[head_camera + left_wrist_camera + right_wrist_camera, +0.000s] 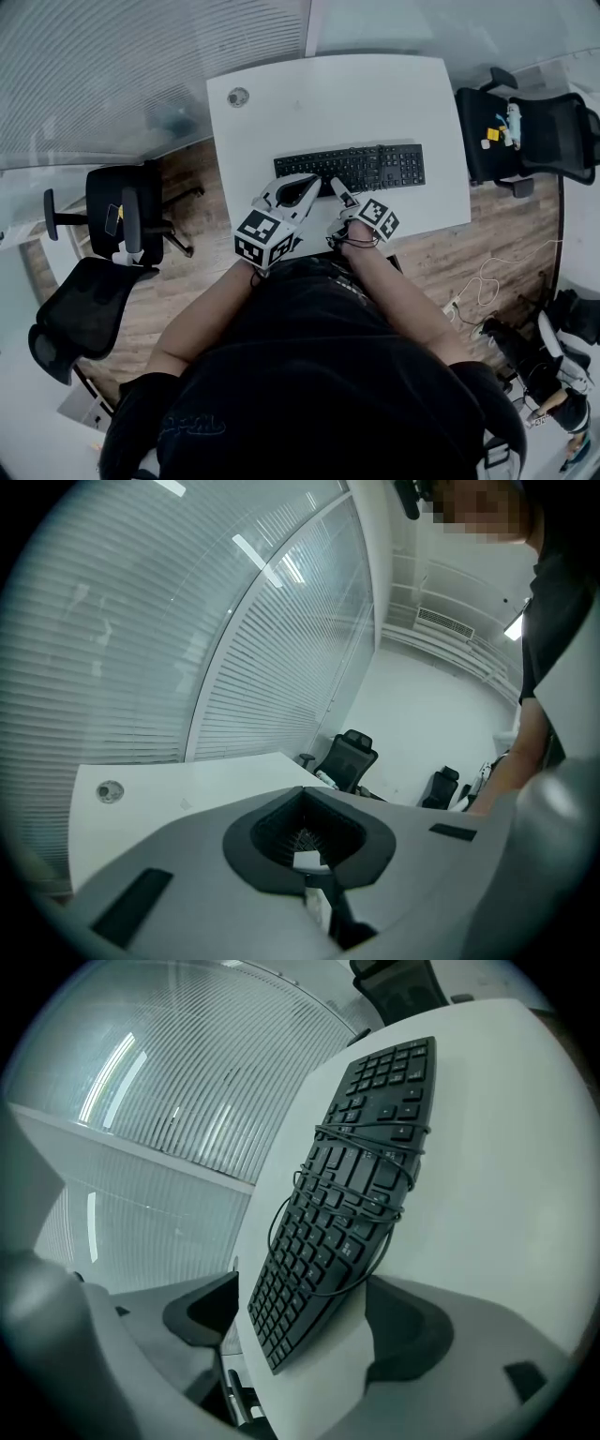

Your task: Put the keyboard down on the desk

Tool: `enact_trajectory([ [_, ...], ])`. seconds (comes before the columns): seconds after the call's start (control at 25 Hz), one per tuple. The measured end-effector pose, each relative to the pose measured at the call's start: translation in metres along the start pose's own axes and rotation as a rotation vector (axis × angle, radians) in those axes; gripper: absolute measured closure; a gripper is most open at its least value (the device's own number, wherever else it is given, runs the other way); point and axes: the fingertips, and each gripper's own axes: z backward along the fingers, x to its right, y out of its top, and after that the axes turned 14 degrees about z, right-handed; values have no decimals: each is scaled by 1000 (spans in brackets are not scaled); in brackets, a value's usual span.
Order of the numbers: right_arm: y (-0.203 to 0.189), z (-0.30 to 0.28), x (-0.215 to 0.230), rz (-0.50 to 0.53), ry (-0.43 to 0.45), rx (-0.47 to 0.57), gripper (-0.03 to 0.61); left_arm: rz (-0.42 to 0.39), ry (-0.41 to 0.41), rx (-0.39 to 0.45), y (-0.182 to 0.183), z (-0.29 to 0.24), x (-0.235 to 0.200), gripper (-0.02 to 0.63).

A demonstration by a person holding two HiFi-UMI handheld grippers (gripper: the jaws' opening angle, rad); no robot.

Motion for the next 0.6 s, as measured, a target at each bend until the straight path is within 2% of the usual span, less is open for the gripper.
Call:
enact_trajectory([
  [0.28,8,18,-28,77,33,100,183,-45,-23,12,3,20,9,598],
  [0.4,24,35,-58,191,76,180,184,-72,-35,26,8,29,14,598],
  [0.6,53,78,-128,442,167,360,187,-124,-74,51,13,47,30,598],
])
